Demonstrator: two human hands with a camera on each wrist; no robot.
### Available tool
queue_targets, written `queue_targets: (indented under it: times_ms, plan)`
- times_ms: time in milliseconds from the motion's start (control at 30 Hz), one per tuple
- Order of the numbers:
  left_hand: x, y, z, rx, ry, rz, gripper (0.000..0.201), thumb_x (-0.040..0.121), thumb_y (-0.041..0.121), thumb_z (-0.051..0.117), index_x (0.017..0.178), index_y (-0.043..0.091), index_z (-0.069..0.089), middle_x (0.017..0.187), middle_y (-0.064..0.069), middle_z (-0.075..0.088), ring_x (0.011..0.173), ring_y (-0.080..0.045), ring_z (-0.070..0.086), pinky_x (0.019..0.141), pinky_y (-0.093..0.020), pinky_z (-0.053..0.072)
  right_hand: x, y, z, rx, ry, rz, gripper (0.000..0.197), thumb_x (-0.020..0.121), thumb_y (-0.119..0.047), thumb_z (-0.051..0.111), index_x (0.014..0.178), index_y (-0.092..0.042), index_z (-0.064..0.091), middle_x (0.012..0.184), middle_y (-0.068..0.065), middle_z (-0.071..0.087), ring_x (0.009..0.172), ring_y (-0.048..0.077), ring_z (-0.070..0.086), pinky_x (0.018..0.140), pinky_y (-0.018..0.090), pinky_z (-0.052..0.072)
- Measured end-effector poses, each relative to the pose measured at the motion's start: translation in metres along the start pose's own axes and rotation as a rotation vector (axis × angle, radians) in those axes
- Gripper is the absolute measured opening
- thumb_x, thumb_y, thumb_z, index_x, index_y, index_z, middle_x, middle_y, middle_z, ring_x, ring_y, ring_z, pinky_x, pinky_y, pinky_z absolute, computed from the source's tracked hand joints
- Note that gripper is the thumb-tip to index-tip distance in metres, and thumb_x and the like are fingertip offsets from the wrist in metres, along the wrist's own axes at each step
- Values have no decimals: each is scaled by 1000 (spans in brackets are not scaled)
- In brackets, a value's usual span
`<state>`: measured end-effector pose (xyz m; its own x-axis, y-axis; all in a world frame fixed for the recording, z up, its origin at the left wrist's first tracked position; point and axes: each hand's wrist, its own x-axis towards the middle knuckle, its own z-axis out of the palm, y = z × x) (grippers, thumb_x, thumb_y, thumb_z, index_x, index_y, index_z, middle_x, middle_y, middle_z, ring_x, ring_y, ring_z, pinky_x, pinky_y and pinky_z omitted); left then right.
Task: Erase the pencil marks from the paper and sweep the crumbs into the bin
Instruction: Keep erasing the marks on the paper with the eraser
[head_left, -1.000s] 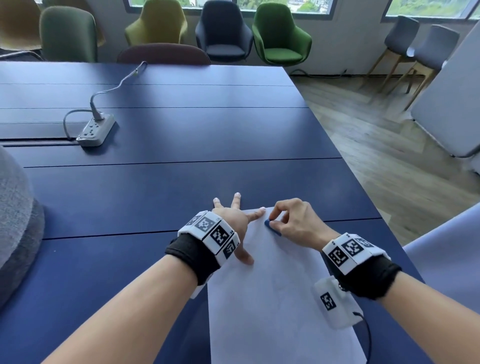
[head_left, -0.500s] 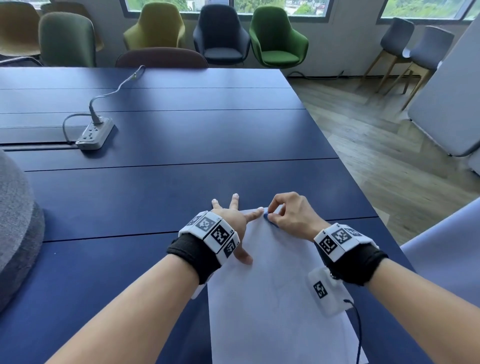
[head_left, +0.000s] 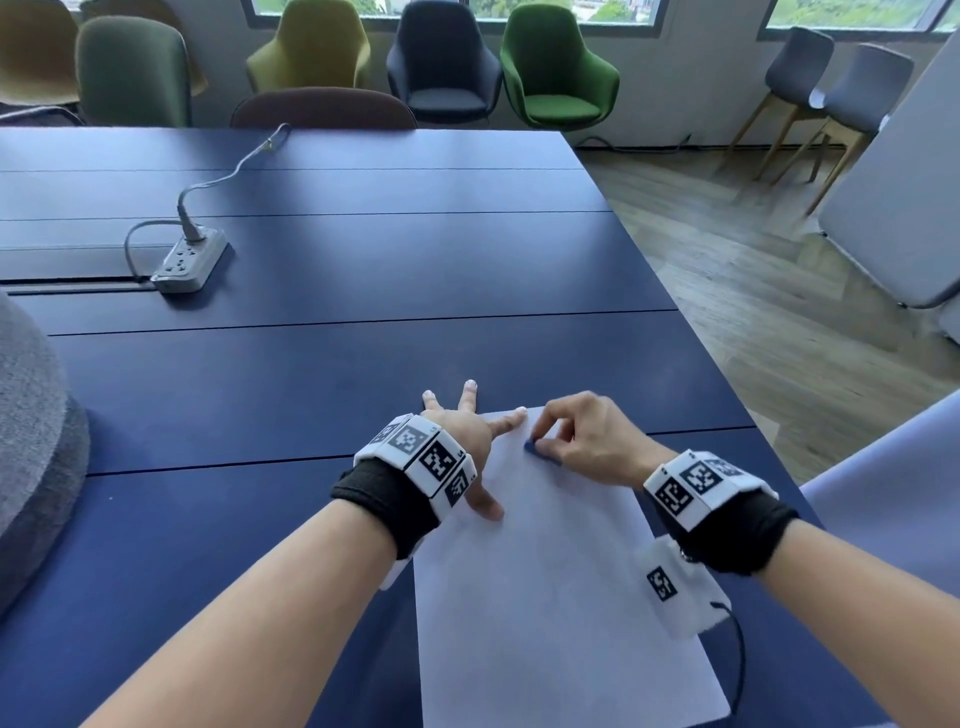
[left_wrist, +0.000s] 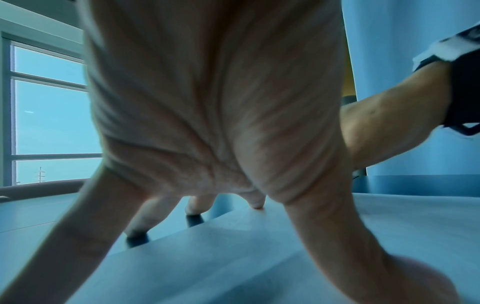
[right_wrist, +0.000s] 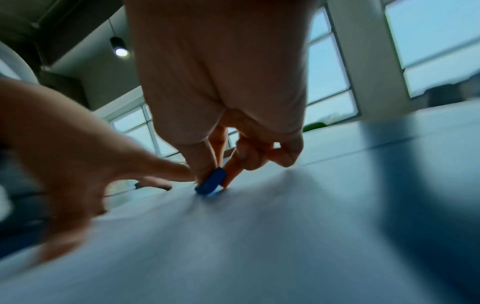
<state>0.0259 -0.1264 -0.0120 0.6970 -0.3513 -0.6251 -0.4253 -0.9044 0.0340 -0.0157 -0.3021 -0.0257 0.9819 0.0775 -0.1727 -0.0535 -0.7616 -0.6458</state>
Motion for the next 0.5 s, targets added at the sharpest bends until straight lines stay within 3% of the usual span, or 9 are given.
queue_targets:
  times_ms: [100, 233, 400, 500]
  plan:
    - [0, 1, 0, 4, -1, -2, 125, 60, 61, 84, 141, 64, -12, 159, 0, -27, 143, -50, -15, 105, -66, 34, 4, 8, -11, 0, 112, 58, 7, 82, -26, 69, 82, -20, 68, 67, -2, 63, 62, 11, 58, 58, 19, 42]
    - [0, 0, -1, 5, -5, -3, 126, 61, 60, 84, 141, 63, -13, 159, 1, -28, 143, -50, -16, 105, -65, 34, -14, -4, 10, -1, -29, -18, 4, 83, -23, 68, 80, -21, 67, 61, -7, 60, 55, 6, 55, 57, 17, 41]
    - [-3, 2, -3, 13, -19, -1, 124, 63, 59, 83, 142, 62, -13, 159, -1, -28, 143, -51, -14, 105, -65, 34, 2, 9, -12, -11, 133, 61, 8, 82, -25, 70, 83, -18, 70, 61, -6, 59, 58, 5, 54, 61, 19, 40]
    - [-4, 1, -2, 16, -13, 2, 124, 63, 59, 83, 142, 61, -13, 159, -1, -28, 143, -51, -15, 105, -65, 34, -11, -2, 3, -8, 38, 8, 5, 83, -23, 69, 82, -18, 68, 62, -4, 60, 55, 8, 54, 57, 18, 42]
